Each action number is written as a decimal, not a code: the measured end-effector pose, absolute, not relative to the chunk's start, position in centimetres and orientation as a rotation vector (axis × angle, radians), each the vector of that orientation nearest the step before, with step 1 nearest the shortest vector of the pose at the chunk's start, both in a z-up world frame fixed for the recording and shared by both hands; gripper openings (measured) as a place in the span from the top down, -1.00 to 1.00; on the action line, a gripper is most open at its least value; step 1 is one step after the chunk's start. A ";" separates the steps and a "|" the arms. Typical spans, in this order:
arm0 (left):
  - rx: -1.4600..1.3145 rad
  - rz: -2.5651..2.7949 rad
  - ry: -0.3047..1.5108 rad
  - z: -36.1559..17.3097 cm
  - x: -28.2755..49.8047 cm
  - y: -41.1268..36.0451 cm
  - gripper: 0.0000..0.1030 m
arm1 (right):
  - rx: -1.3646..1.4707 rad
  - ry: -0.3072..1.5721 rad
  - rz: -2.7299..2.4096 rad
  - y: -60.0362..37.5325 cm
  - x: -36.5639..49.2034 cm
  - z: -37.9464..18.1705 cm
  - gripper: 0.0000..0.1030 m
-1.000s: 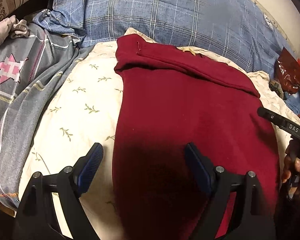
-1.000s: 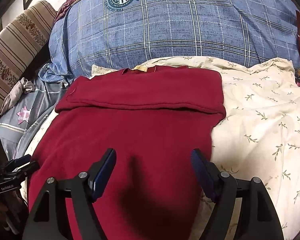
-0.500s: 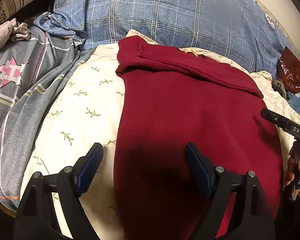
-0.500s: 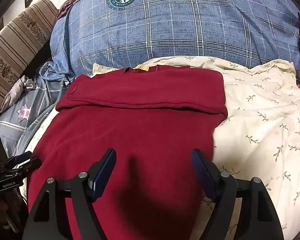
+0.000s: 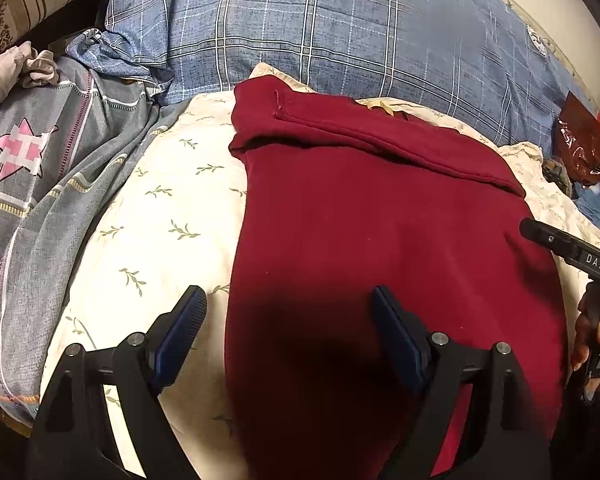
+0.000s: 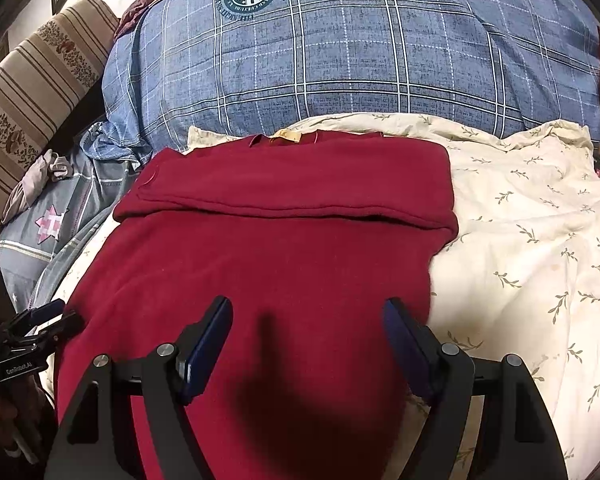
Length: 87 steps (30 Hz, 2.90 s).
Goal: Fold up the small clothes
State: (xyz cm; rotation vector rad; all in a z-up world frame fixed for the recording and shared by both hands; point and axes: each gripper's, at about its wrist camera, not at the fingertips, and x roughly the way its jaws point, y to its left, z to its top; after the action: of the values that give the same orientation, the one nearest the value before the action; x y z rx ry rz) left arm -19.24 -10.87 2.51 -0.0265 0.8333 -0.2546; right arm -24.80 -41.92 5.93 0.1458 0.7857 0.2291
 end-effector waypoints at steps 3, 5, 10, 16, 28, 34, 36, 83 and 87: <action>-0.031 -0.257 0.838 2.6 -19.3 -10.8 -0.63 | 0.144 0.787 0.230 -41.8 -24.8 5.9 -0.53; -0.034 -0.263 0.834 2.8 -19.5 -10.7 -0.63 | 0.143 0.794 0.231 -41.8 -24.9 5.8 -0.53; -0.015 -0.247 0.829 2.9 -19.8 -10.5 -0.63 | 0.117 0.803 0.256 -41.1 -25.9 6.5 -0.53; -0.024 -0.265 0.843 2.7 -20.9 -10.3 -0.64 | 0.110 0.794 0.282 -40.7 -27.8 8.4 -0.56; -0.095 -0.337 0.937 1.9 -23.8 -9.1 -0.63 | 0.270 0.882 0.309 -45.3 -33.8 6.6 -0.67; -0.079 -0.314 0.950 1.5 -25.2 -8.9 -0.63 | 0.335 0.982 0.357 -47.1 -36.7 4.8 -0.57; -0.106 -0.333 0.959 1.5 -25.4 -8.5 -0.63 | 0.375 1.009 0.384 -47.3 -37.3 4.1 -0.51; -0.240 -0.467 0.899 8.7 -24.6 -5.0 0.88 | 0.604 0.789 0.618 -48.7 -35.4 10.8 0.88; -0.244 -0.465 0.842 10.5 -22.4 -5.9 0.88 | 0.599 0.713 0.609 -48.4 -31.8 12.9 0.89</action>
State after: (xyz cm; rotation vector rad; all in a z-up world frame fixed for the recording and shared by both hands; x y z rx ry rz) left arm -22.40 -5.87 10.54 -0.2443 0.8420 -0.4645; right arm -31.76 -48.41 12.94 0.5991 0.7134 0.6094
